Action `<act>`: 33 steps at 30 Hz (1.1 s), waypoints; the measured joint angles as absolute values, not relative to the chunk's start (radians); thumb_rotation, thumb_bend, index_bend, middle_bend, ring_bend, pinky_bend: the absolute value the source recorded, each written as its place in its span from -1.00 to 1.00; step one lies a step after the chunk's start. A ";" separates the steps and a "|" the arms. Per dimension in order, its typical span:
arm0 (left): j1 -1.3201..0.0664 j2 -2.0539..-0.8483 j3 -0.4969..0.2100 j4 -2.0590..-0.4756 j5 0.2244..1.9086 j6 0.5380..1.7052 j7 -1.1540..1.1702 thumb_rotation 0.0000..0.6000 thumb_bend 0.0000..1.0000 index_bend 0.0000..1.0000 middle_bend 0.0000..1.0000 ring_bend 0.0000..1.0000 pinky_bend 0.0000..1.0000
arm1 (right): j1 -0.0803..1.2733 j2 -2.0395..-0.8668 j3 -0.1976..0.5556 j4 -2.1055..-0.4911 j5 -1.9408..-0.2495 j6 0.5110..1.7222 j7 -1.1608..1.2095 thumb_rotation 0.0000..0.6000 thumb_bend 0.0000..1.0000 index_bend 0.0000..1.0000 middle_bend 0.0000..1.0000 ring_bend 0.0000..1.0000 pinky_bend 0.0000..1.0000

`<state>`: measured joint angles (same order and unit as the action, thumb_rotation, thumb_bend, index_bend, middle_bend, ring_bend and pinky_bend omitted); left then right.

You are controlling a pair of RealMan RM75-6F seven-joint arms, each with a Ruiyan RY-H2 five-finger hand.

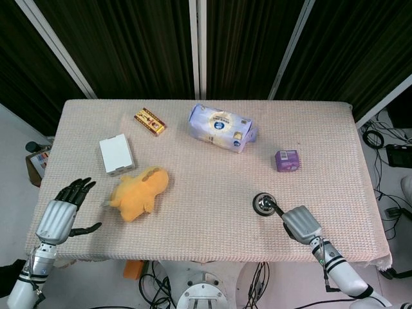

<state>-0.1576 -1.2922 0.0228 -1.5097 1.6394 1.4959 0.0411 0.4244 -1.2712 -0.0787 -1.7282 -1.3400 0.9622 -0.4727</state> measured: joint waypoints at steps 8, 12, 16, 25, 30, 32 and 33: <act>-0.155 -1.292 0.023 -1.512 1.647 1.503 0.038 0.58 -0.84 -0.80 -0.82 -0.84 -0.55 | 0.410 -1.254 -0.066 -1.757 -1.418 1.052 -0.417 1.00 0.16 -1.00 0.63 0.53 0.23; -0.155 -1.293 0.025 -1.511 1.647 1.500 0.037 0.59 -0.84 -0.80 -0.82 -0.84 -0.55 | 0.411 -1.253 -0.066 -1.752 -1.410 1.037 -0.401 1.00 0.15 -1.00 0.63 0.53 0.23; -0.154 -1.294 0.024 -1.508 1.645 1.501 0.030 0.58 -0.84 -0.80 -0.82 -0.84 -0.55 | 0.421 -1.261 -0.074 -1.743 -1.368 0.981 -0.425 1.00 0.07 -1.00 0.63 0.53 0.23; -0.148 -1.291 0.027 -1.508 1.655 1.515 0.023 0.58 -0.84 -0.80 -0.82 -0.84 -0.55 | 0.407 -1.247 -0.079 -1.769 -1.389 1.033 -0.425 1.00 -0.01 -1.00 0.63 0.52 0.23; -0.142 -1.288 0.030 -1.514 1.666 1.528 0.027 0.59 -0.84 -0.80 -0.82 -0.84 -0.55 | 0.339 -1.205 -0.086 -1.769 -1.493 1.213 -0.332 1.00 -0.39 -1.00 -0.36 -0.48 -0.30; -0.141 -1.289 0.030 -1.516 1.667 1.528 0.026 0.58 -0.84 -0.80 -0.82 -0.84 -0.55 | 0.298 -1.187 -0.090 -1.747 -1.521 1.301 -0.267 1.00 -0.73 -1.00 -0.94 -0.98 -0.72; -0.142 -1.289 0.030 -1.516 1.668 1.529 0.025 0.58 -0.84 -0.80 -0.82 -0.84 -0.55 | 0.282 -1.183 -0.090 -1.731 -1.529 1.337 -0.233 1.00 -0.87 -1.00 -1.00 -1.00 -0.88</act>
<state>-0.1417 -1.2891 0.0302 -1.5165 1.6682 1.5289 0.0251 0.2822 -1.1829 -0.0896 -1.7313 -1.5289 1.3372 -0.2335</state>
